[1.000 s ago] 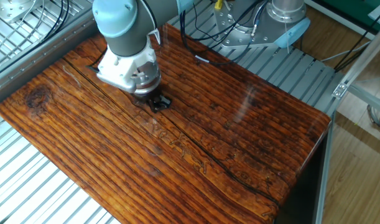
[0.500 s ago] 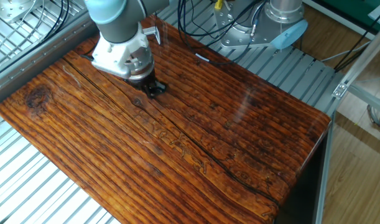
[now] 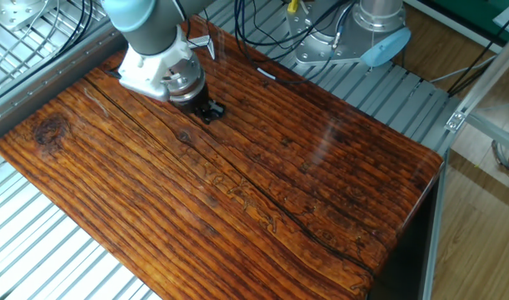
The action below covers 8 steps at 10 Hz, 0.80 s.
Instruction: Push the soccer ball into the goal
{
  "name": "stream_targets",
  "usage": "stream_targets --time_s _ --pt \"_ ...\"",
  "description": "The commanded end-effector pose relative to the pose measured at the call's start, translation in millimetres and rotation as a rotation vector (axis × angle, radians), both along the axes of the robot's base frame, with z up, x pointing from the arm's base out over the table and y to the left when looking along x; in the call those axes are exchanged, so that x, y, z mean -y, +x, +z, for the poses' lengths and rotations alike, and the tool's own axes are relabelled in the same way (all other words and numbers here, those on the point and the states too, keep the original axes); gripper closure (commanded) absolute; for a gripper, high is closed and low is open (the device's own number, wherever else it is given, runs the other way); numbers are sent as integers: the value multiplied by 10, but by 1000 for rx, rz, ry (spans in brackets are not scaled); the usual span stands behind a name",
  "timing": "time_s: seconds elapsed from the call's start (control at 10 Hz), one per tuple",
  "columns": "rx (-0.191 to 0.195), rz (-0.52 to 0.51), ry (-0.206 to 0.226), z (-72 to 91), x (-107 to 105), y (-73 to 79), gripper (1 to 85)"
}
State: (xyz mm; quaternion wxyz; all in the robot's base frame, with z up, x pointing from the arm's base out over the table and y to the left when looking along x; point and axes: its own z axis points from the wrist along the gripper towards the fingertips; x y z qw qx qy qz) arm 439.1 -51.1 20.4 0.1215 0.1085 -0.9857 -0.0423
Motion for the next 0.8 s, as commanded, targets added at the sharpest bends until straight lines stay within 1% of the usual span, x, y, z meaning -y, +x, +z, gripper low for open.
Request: stream_targets --time_s 0.0,0.1,0.2,0.3,0.5,0.6,0.7 --pt "-44 -23 9 54 -18 -68 847" --pt "-58 -31 -2 10 43 -106 847" --pt "-83 -44 -6 -21 97 -168 847" --pt "-116 -59 -8 -30 134 -253 847" --pt "-175 -102 -29 -32 213 -400 847" --pt "-194 -111 -32 -41 247 -458 847" --pt "-194 -114 -61 -71 344 -467 847"
